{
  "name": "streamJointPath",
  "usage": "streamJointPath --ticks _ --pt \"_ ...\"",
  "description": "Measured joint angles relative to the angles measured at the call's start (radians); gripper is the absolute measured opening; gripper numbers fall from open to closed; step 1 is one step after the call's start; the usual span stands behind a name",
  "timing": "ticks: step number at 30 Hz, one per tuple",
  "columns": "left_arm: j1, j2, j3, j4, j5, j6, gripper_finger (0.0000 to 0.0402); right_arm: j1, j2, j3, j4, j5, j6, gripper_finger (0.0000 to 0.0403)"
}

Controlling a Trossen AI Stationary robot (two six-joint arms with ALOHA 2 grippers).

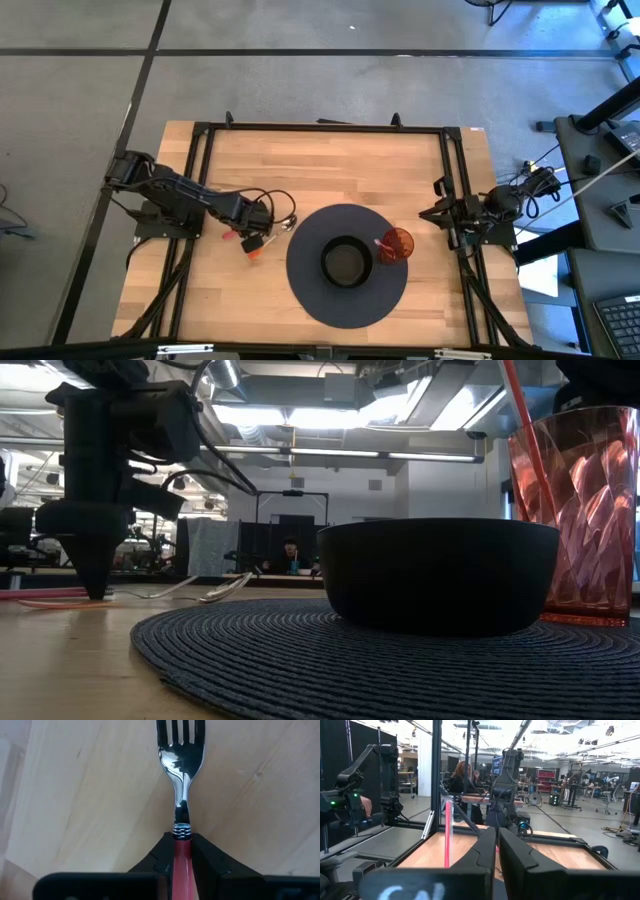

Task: Pick & Place Utensil
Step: Put the pink fork into the black bowl

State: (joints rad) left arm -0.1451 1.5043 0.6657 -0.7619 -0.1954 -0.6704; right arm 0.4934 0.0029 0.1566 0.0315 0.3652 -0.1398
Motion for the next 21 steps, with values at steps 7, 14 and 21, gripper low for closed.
streamJointPath --ticks 7,14,21 --pt "-0.044 0.003 0.096 -0.047 -0.094 0.006 0.0037 0.000 0.000 0.000 0.000 -0.001 0.012 0.0023" --pt "-0.082 0.001 0.171 -0.115 -0.146 0.003 0.0037 0.000 0.000 0.000 0.000 -0.002 0.020 0.0023" --pt "-0.129 0.001 0.259 -0.170 -0.183 0.122 0.0037 0.000 0.000 0.000 0.000 0.000 0.001 0.0023"
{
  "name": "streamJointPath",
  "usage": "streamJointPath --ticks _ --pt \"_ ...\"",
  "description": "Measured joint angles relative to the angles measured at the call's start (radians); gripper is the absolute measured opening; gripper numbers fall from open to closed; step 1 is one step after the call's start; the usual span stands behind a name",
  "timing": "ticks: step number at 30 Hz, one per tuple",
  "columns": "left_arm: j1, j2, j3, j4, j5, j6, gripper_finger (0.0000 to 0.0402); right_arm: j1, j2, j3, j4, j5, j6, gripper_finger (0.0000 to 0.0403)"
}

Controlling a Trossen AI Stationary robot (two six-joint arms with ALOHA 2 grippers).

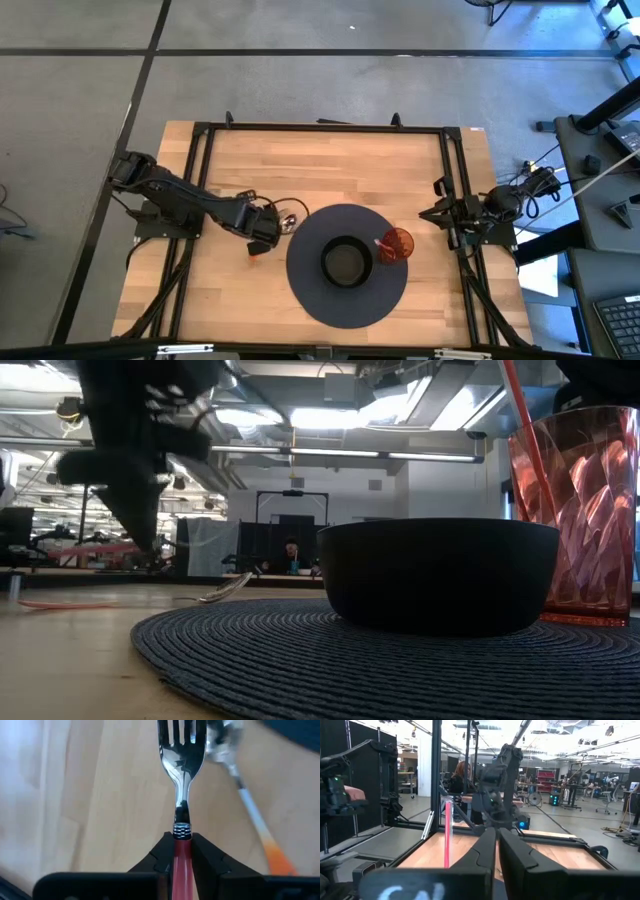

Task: Pick & Place Utensil
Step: Put the pink fork into the black bowl

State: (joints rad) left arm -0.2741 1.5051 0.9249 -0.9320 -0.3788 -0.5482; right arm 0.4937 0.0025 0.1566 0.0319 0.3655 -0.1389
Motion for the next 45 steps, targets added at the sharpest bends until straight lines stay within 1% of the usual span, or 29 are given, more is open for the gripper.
streamJointPath --ticks 7,10,12,18,23,28,33,36,38,41,45 --pt "-0.058 0.004 0.173 -0.029 -0.084 0.156 0.0037 0.000 0.000 0.000 0.008 -0.001 0.011 0.0023" --pt "-0.078 0.029 0.260 -0.029 -0.133 0.238 0.0037 0.000 0.000 0.000 0.008 -0.001 0.014 0.0023" --pt "-0.091 0.060 0.314 -0.027 -0.171 0.322 0.0037 0.000 0.000 0.000 0.008 -0.001 0.008 0.0023" --pt "-0.126 0.200 0.478 -0.029 -0.274 0.607 0.0037 0.000 0.000 0.000 0.005 -0.001 0.000 0.0023" --pt "-0.160 0.336 0.607 -0.031 -0.319 0.872 0.0037 0.000 0.000 0.000 0.004 -0.001 0.002 0.0023" --pt "-0.182 0.447 0.727 -0.028 -0.386 1.033 0.0037 0.000 0.001 0.000 0.000 -0.002 0.007 0.0023" --pt "-0.175 0.531 0.833 -0.029 -0.390 1.137 0.0037 0.000 0.002 0.000 0.000 -0.002 0.007 0.0023" --pt "-0.157 0.576 0.882 -0.014 -0.383 1.164 0.0037 0.000 0.002 0.000 0.000 -0.002 0.007 0.0023" --pt "-0.139 0.606 0.909 -0.013 -0.353 1.164 0.0037 0.000 0.002 0.000 0.000 -0.002 0.007 0.0023" --pt "-0.117 0.644 0.921 -0.012 -0.289 1.164 0.0037 0.000 0.002 0.000 0.000 -0.002 0.007 0.0023" --pt "-0.100 0.672 0.921 -0.015 -0.283 1.165 0.0037 0.000 0.002 0.000 0.000 -0.002 0.007 0.0023"
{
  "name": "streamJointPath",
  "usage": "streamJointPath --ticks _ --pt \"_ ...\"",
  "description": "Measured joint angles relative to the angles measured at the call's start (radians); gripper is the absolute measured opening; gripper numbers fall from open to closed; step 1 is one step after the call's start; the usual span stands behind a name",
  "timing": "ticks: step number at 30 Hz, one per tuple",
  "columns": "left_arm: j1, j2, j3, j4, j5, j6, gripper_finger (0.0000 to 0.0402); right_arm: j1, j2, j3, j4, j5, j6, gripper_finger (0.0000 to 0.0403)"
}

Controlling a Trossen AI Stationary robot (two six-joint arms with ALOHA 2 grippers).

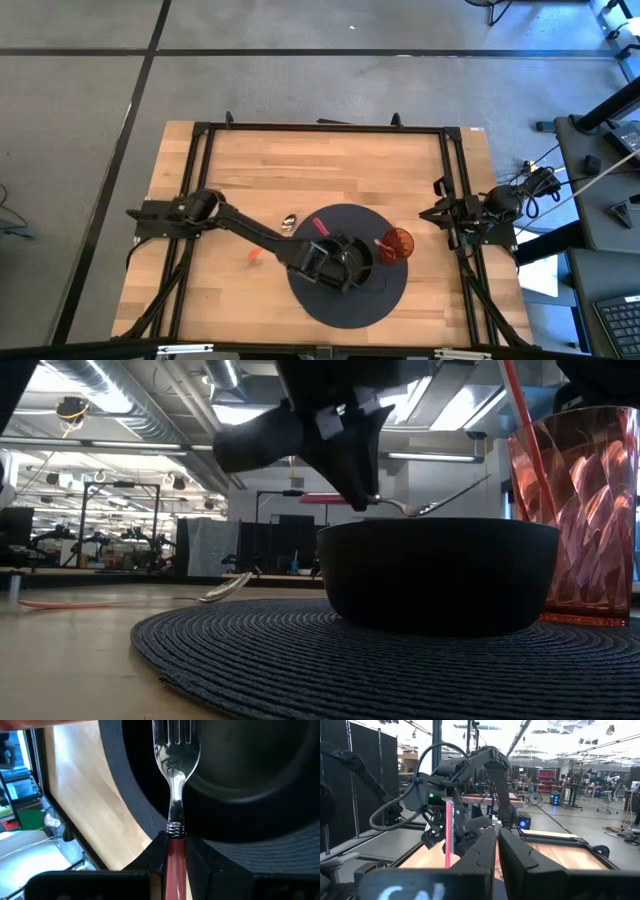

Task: Pick & Place Utensil
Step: Put the pink fork into the black bowl

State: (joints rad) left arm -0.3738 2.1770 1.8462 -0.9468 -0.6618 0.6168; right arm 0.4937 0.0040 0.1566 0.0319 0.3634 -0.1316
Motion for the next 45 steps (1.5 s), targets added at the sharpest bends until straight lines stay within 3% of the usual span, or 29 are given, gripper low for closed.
streamJointPath --ticks 33,45 --pt "0.014 0.035 0.000 -0.026 0.028 0.025 0.0043 0.000 0.000 0.000 -0.005 0.000 0.000 0.0023" --pt "-0.019 0.035 0.000 -0.010 0.028 0.038 0.0071 0.000 0.000 0.000 -0.008 0.000 0.000 0.0023"
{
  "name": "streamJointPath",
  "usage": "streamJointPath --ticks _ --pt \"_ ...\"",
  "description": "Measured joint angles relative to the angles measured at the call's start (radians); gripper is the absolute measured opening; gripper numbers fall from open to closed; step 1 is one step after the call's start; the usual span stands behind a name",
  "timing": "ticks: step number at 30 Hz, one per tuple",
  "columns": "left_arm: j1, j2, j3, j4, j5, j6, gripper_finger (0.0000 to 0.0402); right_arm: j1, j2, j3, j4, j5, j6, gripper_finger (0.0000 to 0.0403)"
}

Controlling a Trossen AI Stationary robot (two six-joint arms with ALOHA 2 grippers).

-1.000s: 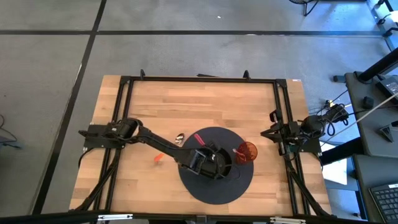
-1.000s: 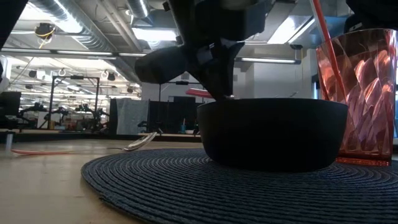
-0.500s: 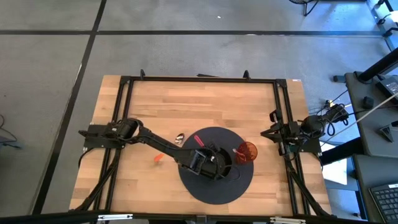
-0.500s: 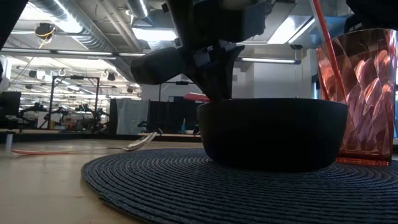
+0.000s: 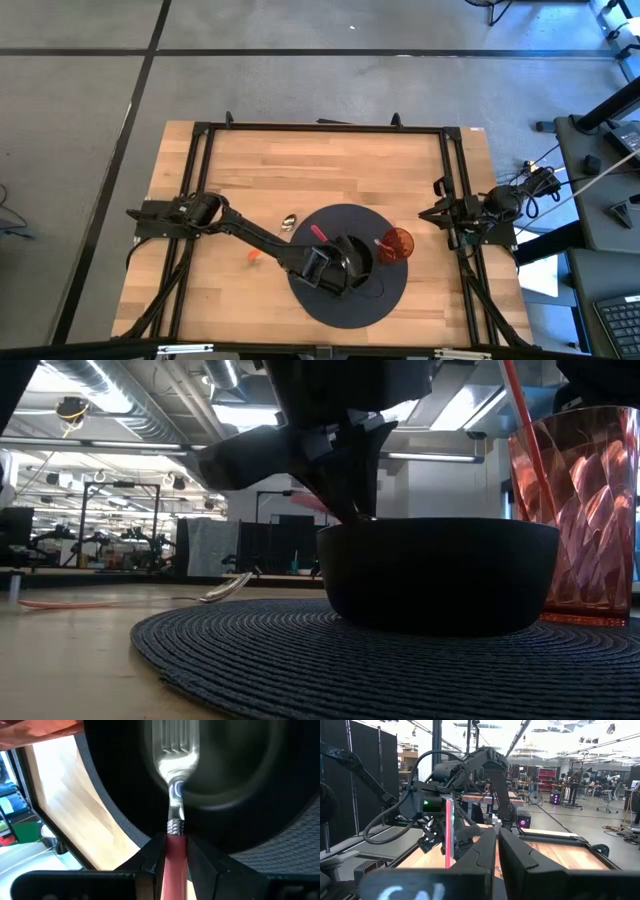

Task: Pick & Place Utensil
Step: Put the pink fork into the black bowl, then put the orange spoon into the black bowl

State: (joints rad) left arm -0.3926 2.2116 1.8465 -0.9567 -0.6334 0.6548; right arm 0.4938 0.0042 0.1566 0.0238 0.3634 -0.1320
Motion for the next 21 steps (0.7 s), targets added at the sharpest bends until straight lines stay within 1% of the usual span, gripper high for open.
streamJointPath --ticks 12,13,14,17,18,19,21 --pt "-0.001 0.000 0.000 0.009 -0.013 -0.003 0.0054 0.000 0.000 0.000 -0.001 0.000 0.000 0.0023" --pt "-0.007 -0.004 -0.001 0.006 -0.033 -0.003 0.0054 0.000 0.000 0.000 -0.001 0.000 0.000 0.0023" --pt "-0.013 -0.008 -0.001 0.000 -0.074 -0.004 0.0055 0.000 0.000 0.000 -0.002 0.000 0.000 0.0023" --pt "-0.046 -0.041 -0.002 -0.034 -0.227 -0.026 0.0057 0.000 0.000 0.000 -0.007 0.000 0.000 0.0023" --pt "-0.055 -0.063 -0.002 -0.070 -0.245 -0.052 0.0057 0.000 0.000 0.000 -0.007 0.000 0.001 0.0023" --pt "-0.061 -0.092 -0.002 -0.102 -0.239 -0.097 0.0057 0.000 0.000 0.000 -0.008 0.000 0.009 0.0023" --pt "-0.049 -0.170 -0.002 -0.139 -0.152 -0.237 0.0052 0.000 0.000 0.000 -0.008 0.000 0.022 0.0023"
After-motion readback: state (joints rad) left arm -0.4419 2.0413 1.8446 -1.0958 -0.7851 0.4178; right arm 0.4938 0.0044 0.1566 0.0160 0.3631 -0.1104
